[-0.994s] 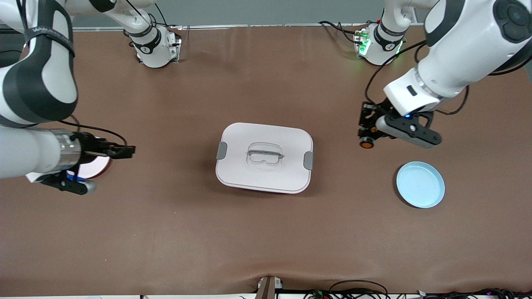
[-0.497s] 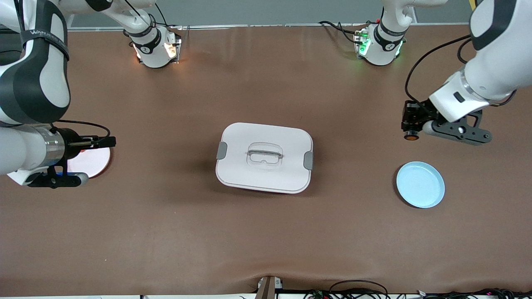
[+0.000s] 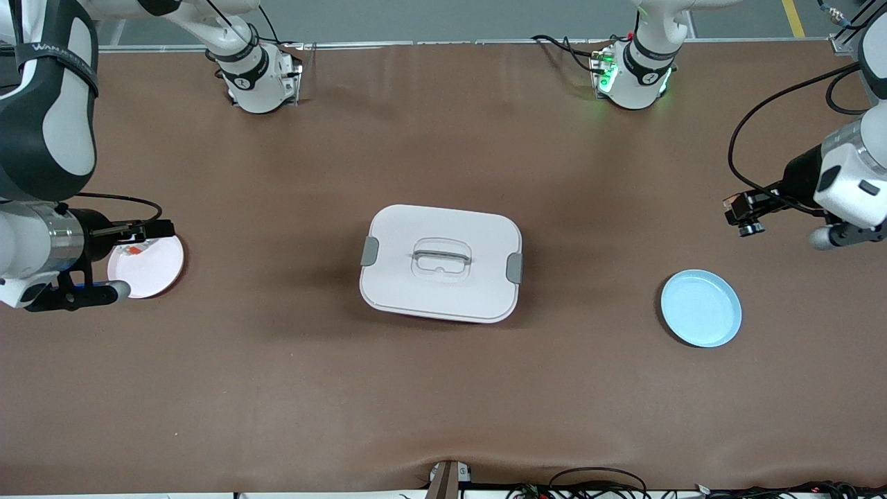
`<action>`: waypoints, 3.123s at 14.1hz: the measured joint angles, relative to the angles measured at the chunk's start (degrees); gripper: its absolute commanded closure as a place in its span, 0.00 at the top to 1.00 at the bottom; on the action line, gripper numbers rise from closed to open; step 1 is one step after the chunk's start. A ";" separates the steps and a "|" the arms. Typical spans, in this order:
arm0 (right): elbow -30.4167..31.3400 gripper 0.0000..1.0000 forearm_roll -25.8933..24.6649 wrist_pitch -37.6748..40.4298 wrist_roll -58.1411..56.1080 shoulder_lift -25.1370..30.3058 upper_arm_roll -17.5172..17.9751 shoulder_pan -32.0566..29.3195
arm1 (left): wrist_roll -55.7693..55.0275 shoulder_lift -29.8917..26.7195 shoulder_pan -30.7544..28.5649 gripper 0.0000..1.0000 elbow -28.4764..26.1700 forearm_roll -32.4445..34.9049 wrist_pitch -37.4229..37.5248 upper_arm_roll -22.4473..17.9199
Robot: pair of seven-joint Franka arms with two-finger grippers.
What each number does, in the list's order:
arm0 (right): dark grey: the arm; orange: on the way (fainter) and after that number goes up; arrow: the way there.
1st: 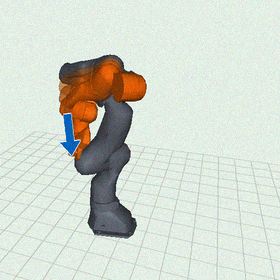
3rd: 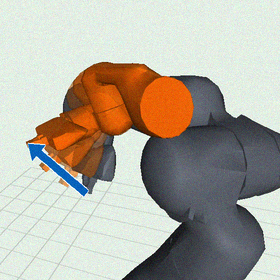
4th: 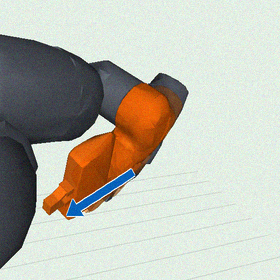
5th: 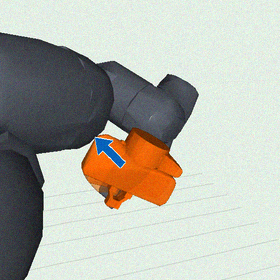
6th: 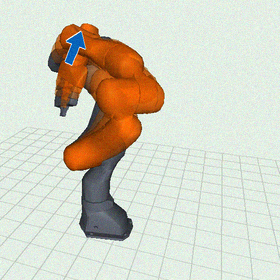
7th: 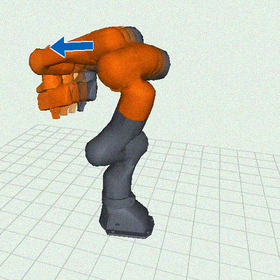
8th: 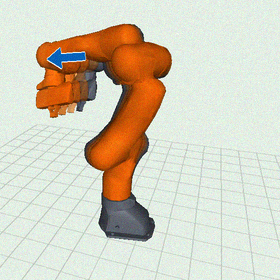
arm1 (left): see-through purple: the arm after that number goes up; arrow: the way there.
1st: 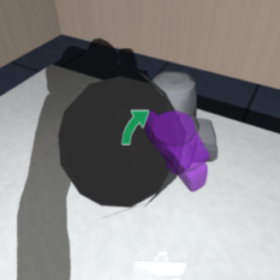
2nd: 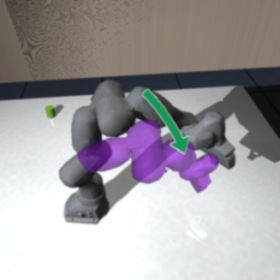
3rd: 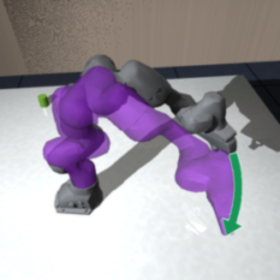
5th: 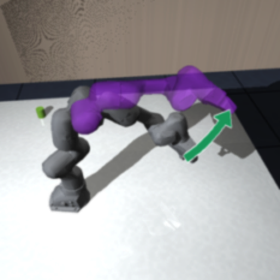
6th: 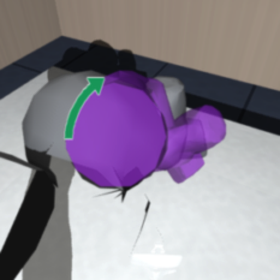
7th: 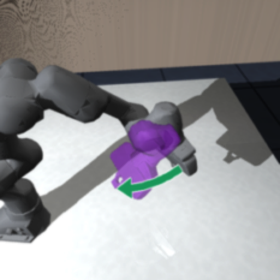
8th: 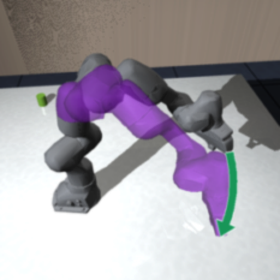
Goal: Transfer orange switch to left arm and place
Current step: 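Carry the switch toward the blue plate while the right gripper withdraws, then lower the switch onto the blue plate with the left gripper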
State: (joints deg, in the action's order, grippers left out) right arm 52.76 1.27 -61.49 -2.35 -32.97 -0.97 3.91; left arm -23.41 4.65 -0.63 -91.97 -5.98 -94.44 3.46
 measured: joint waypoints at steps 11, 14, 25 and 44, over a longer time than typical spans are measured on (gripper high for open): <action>0.02 1.00 0.00 -0.01 0.00 0.00 0.08 0.12 | -42.90 7.04 0.43 0.00 -1.14 9.23 -7.74 0.40; 0.05 1.00 -0.01 0.00 0.02 0.00 0.10 0.25 | -47.81 10.22 -0.61 0.00 -2.23 9.44 -12.86 0.23; 0.07 1.00 -0.17 0.00 0.06 0.00 0.14 0.34 | -53.78 19.14 -3.77 0.00 -10.48 12.55 -29.92 0.10; 0.10 1.00 -0.18 -2.42 2.16 0.93 0.25 0.33 | -57.69 27.85 -6.56 0.00 -14.15 13.41 -43.49 0.08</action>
State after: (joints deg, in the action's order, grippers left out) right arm 52.85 1.09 -63.91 -0.19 -32.04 -0.72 4.24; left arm -81.10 32.50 -7.19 -106.13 7.43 -137.93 3.54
